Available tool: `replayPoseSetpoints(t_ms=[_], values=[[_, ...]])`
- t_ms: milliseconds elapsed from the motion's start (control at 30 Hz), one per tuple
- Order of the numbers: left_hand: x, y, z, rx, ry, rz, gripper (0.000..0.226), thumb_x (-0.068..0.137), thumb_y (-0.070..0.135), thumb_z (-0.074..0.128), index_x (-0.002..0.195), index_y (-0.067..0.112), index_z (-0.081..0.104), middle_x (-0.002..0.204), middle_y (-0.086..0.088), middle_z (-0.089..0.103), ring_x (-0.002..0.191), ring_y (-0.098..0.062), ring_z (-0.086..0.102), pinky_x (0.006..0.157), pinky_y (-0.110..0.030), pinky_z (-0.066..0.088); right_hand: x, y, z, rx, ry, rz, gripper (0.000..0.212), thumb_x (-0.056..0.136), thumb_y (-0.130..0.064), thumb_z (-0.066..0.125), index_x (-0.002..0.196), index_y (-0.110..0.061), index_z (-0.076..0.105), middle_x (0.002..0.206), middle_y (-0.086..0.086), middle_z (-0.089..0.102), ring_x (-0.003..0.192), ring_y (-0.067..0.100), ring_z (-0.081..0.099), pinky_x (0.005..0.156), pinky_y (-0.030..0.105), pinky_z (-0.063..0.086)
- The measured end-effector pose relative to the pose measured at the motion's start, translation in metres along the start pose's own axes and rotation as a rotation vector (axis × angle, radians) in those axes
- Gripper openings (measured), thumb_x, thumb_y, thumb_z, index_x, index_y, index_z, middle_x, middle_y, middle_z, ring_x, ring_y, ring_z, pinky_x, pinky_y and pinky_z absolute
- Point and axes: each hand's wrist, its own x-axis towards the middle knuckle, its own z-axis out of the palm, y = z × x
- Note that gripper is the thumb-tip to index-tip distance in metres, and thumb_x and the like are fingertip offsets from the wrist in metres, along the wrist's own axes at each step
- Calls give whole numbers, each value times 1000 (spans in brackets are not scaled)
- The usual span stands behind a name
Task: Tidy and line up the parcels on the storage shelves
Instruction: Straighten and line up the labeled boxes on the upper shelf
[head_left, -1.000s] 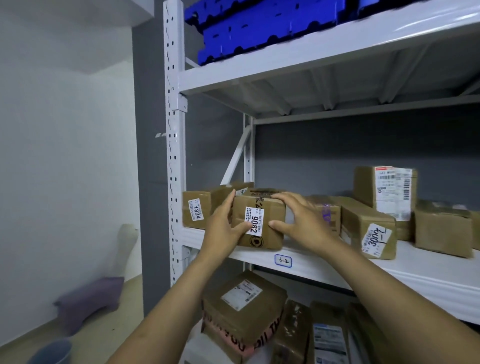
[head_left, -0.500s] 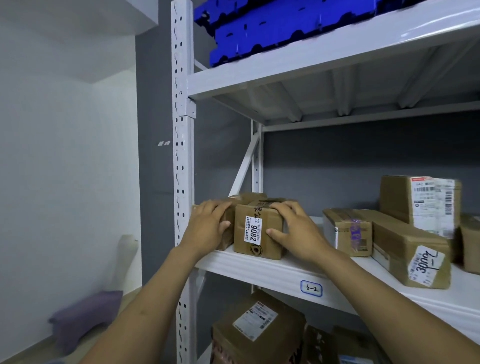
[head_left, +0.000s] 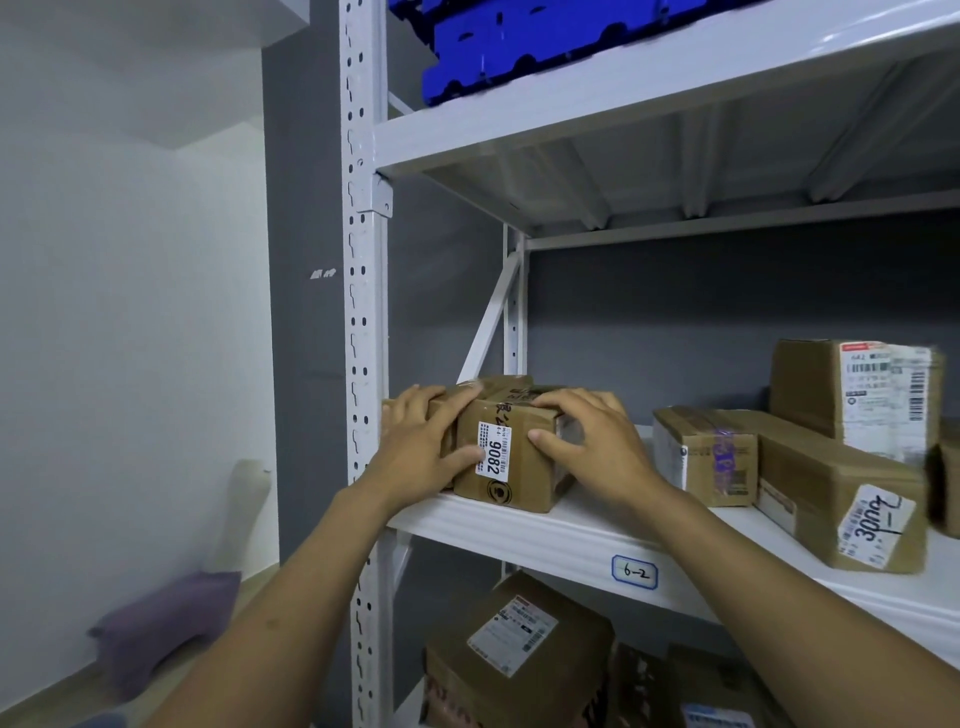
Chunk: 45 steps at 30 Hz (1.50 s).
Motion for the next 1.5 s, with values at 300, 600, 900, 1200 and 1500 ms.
replayPoseSetpoints(t_ms=[300,600,900,1200,1500], values=[[6,17,-10,173,14,14,74,78,63,60,142,40,30,147,-4,31,140,-27,17,116,-51,13,-2,-5,-23,-300,-217,-79,60,91,-56,51,145,-38,33,152,-10,36,138,15,31,110,38,26],[30,128,1,158,168,297,51,94,41,54,140,20,47,145,-4,41,135,-23,33,110,-36,30,-34,33,-119,-838,-243,131,42,90,-52,50,126,-30,58,132,1,54,124,25,43,99,38,34],[53,210,89,30,-115,213,56,94,46,51,145,31,35,144,-5,37,130,-26,40,104,-38,39,-74,71,-166,-855,-254,304,57,92,-45,47,146,-43,28,125,4,55,106,31,58,72,34,39],[57,243,128,-92,-96,-61,76,72,70,64,132,28,45,138,-5,42,111,-27,57,85,-35,49,-84,84,-179,-960,-220,323,44,90,-39,51,134,-33,50,115,2,61,101,27,54,67,31,35],[48,230,109,-90,43,-185,54,81,44,68,121,16,46,120,-7,51,99,-27,59,70,-31,44,-85,80,-179,-887,-286,291,48,93,-43,44,140,-31,44,132,6,54,110,29,52,84,38,42]])
